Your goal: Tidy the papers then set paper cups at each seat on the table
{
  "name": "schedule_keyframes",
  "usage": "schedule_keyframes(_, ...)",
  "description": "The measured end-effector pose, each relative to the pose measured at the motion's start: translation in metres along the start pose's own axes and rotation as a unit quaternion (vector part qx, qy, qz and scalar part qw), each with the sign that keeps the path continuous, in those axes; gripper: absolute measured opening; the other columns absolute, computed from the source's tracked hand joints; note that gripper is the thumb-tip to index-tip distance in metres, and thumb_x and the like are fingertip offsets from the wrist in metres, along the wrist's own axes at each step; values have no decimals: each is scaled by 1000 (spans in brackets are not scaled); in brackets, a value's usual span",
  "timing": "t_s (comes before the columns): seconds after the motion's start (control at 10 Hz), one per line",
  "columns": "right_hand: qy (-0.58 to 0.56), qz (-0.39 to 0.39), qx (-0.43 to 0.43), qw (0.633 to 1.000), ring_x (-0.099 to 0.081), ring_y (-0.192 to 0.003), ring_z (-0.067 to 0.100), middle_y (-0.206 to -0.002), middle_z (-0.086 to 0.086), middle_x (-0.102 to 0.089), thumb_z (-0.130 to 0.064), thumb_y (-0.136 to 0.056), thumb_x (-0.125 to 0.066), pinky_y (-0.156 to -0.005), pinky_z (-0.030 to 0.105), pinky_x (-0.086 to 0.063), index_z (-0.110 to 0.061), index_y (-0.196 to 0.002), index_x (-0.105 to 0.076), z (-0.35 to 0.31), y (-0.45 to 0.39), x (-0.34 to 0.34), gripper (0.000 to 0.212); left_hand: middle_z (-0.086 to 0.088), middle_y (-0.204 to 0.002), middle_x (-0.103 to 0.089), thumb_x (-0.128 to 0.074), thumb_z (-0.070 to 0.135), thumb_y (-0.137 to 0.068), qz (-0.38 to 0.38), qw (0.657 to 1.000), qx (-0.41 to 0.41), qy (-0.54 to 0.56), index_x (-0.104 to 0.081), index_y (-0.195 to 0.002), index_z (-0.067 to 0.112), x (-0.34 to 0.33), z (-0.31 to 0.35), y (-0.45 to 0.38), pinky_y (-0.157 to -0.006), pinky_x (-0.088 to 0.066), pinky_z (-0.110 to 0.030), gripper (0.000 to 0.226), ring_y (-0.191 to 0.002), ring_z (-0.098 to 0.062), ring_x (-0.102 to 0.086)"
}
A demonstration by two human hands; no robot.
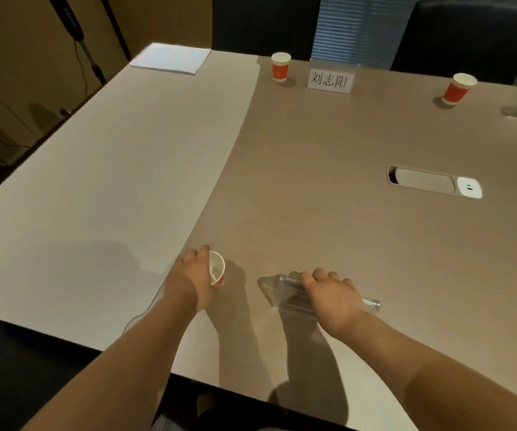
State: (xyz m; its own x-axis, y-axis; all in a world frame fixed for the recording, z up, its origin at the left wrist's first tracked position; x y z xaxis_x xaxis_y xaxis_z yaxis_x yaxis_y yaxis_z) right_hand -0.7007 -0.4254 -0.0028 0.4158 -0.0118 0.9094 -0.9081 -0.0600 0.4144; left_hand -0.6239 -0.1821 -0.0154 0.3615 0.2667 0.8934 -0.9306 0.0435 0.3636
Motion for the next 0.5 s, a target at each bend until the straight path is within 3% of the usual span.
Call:
schedule_keyframes(0.1, 5, -14, -4, 1000, -47, -121, 32, -130, 7, -46, -5, -84, -56, -96, 43, -39, -27, -139, -31, 1, 0, -4, 64, -5, -143, -35, -73, 17, -76, -26, 999, -42, 0, -31, -140, 41, -6, 6, -4, -104, -42, -39, 80, -131, -32, -35)
schedule_keyframes(0.2, 1, -18, -2, 1000, -48, -118, 31, -128, 5, -47, -4, -81, -61, -95, 42, -40, -26, -137, -31, 0, -1, -6, 67, -4, -142, -33, -73, 30, -79, -11, 999, -41, 14, -24, -144, 43, -2, 9, -4, -102, -41, -40, 83, -130, -31, -35)
schedule_keyframes(0.3, -9, -10, 3, 1000, -48, -118, 31, -128, 5, -47, -3, -82, -57, -96, 42, -39, -26, -137, -31, 0, -4, -7, 65, -3, -143, -38, -70, 25, -83, -10, 998, -60, 8, -33, -142, 33, 1, 14, -9, -103, -41, -39, 71, -128, -31, -40)
schedule_keyframes(0.4, -8, -12, -2, 1000, -48, -118, 30, -128, 5, -48, -3, -83, -56, -95, 41, -39, -26, -136, -33, 0, -2, -5, 63, 0, -151, -33, -68, 14, -83, -34, 995, -91, -7, -31, -144, 35, -2, 19, -4, -108, -39, -42, 74, -134, -32, -36)
schedule_keyframes(0.5, -13, -9, -15, 1000, -46, -122, 29, -132, 4, -47, -14, -84, -61, -99, 41, -39, -26, -141, -30, 2, -2, -5, 66, 0, -163, -9, -77, 25, -74, -31, 994, -104, -33, -10, -149, 45, 2, 20, 1, -115, -28, -48, 102, -147, -33, -17)
Point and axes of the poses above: each hand's wrist, its own y-axis away from the middle knuckle, its own x-axis out of the back of the hand, z = x × y, the point moved 8 cm from there along -y, towards the middle knuckle
